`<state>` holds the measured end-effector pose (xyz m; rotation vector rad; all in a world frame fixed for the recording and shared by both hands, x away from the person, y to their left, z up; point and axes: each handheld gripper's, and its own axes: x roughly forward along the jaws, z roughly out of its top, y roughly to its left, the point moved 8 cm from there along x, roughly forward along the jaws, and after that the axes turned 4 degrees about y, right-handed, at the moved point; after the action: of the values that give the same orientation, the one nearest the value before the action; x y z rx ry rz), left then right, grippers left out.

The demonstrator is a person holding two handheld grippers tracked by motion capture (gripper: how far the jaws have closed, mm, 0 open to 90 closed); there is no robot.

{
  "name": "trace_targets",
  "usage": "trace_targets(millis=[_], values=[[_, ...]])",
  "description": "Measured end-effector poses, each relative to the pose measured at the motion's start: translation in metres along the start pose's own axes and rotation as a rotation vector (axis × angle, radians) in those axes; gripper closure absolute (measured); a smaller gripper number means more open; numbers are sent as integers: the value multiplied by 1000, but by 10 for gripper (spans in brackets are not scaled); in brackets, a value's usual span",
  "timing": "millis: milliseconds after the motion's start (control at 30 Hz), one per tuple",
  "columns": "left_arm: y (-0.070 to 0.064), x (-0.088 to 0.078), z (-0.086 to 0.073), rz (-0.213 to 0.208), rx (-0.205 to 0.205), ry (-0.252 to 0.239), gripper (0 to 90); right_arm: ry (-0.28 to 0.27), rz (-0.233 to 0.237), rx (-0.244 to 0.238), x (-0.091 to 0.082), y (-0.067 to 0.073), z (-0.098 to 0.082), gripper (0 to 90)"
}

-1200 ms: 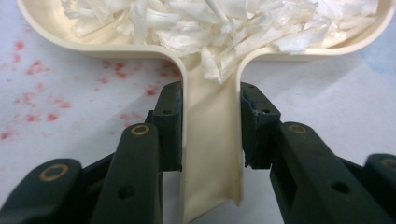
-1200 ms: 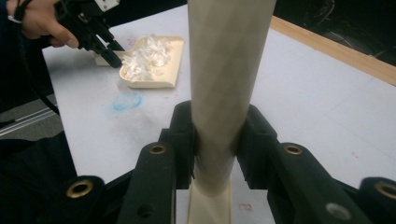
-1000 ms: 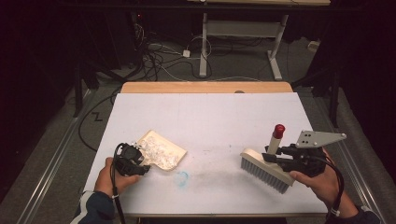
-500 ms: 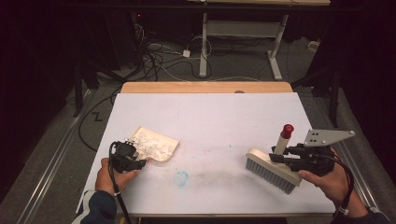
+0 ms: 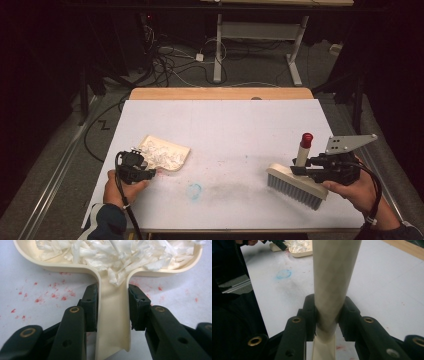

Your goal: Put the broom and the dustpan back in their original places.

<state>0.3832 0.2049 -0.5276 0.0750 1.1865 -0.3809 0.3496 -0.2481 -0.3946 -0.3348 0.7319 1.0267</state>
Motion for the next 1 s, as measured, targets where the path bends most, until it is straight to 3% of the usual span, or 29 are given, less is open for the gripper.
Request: trace_targets(millis=[67,133,367,733,1000], values=[[0,1,1,-3,-18,-9,609,36,24,-7,4,-3,-3,710],[-3,1,2,-8,-27,-7,573,61,20,-9,11,-8,-4,710],[-21,2,-2,-20,21,20,476,64,6,33,24,-33,-3,707],[-43,-4,-13,-51,88,4,469,46,-56,94,41,-60,5,666],[-37,-7,-16,0,109,-12,402,40,-122,151,52,-75,6,650]])
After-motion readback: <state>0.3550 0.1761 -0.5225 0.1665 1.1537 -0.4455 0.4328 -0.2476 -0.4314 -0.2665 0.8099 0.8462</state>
